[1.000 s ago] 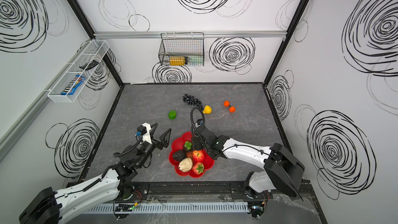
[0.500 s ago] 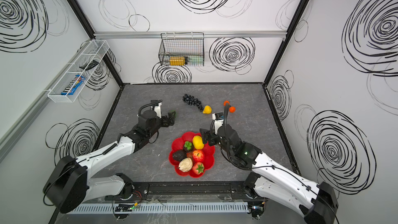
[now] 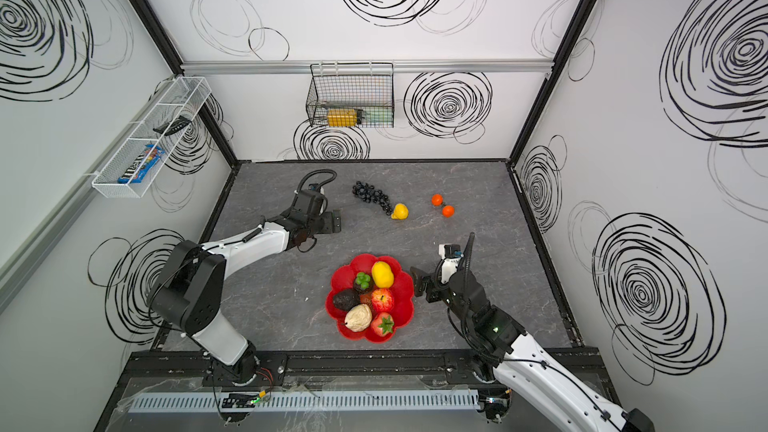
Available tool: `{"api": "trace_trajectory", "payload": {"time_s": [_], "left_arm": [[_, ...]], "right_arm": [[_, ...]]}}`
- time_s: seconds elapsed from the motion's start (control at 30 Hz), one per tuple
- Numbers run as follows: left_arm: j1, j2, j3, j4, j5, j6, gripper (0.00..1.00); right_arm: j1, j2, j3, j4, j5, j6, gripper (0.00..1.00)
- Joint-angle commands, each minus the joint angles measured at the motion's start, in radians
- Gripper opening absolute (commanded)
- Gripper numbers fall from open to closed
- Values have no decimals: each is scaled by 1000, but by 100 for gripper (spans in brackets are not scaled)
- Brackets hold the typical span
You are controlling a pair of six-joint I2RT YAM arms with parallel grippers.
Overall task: Place and organize the fake fruits in the fruit bowl
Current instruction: 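Open the right gripper and withdraw while the left gripper reaches toward the lime, then lower the left gripper onto the green lime and close on it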
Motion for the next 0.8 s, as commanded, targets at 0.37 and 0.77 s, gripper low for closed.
{"api": "trace_trajectory", "payload": {"time_s": [0.37,0.77], "left_arm": [[32,197,190,-125,107,56,93],[41,256,233,-140,104,46,81]], "right_arm": [[-6,-32,-37,127,-27,-38,99],[-5,-33,-44,139,-32,-42,99]]}}
